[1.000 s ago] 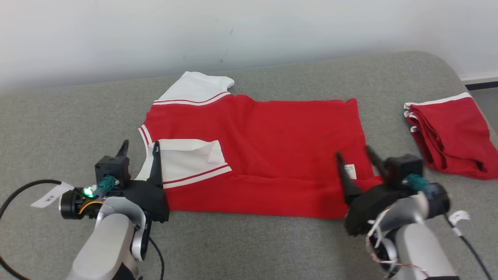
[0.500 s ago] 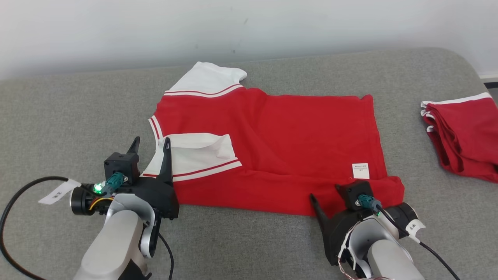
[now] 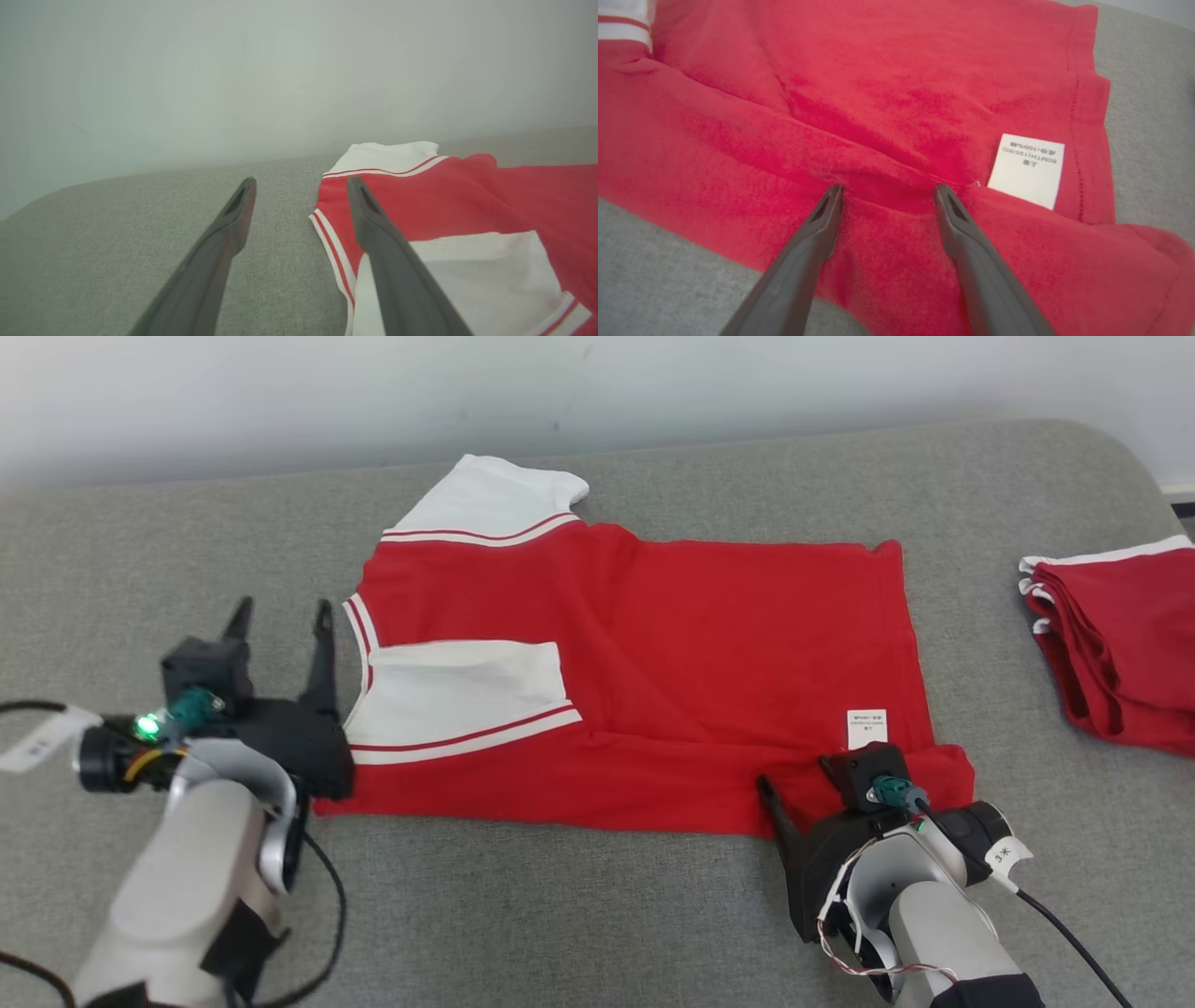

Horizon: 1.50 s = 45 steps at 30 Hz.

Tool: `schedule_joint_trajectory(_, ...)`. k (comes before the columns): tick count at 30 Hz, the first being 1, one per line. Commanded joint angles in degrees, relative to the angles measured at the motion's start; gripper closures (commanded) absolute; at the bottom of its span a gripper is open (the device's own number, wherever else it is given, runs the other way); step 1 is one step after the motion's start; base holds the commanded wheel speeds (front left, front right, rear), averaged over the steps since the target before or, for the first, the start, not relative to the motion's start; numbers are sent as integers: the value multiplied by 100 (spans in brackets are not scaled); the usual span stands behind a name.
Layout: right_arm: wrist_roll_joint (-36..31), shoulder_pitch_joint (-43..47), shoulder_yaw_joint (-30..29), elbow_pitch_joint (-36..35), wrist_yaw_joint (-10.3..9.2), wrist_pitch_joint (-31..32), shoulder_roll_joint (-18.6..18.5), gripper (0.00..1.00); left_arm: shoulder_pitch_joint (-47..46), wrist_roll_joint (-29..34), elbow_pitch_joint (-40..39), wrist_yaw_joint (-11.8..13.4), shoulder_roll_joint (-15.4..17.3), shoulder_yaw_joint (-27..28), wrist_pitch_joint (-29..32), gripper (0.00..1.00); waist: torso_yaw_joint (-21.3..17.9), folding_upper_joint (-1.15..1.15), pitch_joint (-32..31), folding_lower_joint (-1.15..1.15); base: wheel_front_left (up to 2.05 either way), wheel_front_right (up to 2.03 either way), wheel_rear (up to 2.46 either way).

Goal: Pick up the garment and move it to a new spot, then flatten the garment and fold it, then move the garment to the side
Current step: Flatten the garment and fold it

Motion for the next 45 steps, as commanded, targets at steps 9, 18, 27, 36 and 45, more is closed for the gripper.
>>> schedule_joint_trajectory(9,223,-84,-57,152,-27,-199,-58,0,-610,89,128,-45,266,31,21,0,-163,0,86,0,0,0,0)
schedule_joint_trajectory(18,595,66,-407,-683,-22,-372,-33,0,224,-236,-180,-208,367,58,263,0,-161,0,-256,0,0,0,0)
schedule_joint_trajectory(27,419,710,-1130,-2333,-22,295,-34,0,1683,-822,-1096,-129,348,102,1406,0,-209,0,-408,0,0,0,0)
schedule_joint_trajectory(36,414,1131,-1521,-2905,-22,739,-31,0,2159,-1126,-1730,20,368,104,2123,0,-329,0,-392,0,0,0,0)
schedule_joint_trajectory(45,595,1124,-1720,-2748,-22,939,-31,0,2019,-1238,-1676,253,313,193,2269,0,-410,0,-217,0,0,0,0)
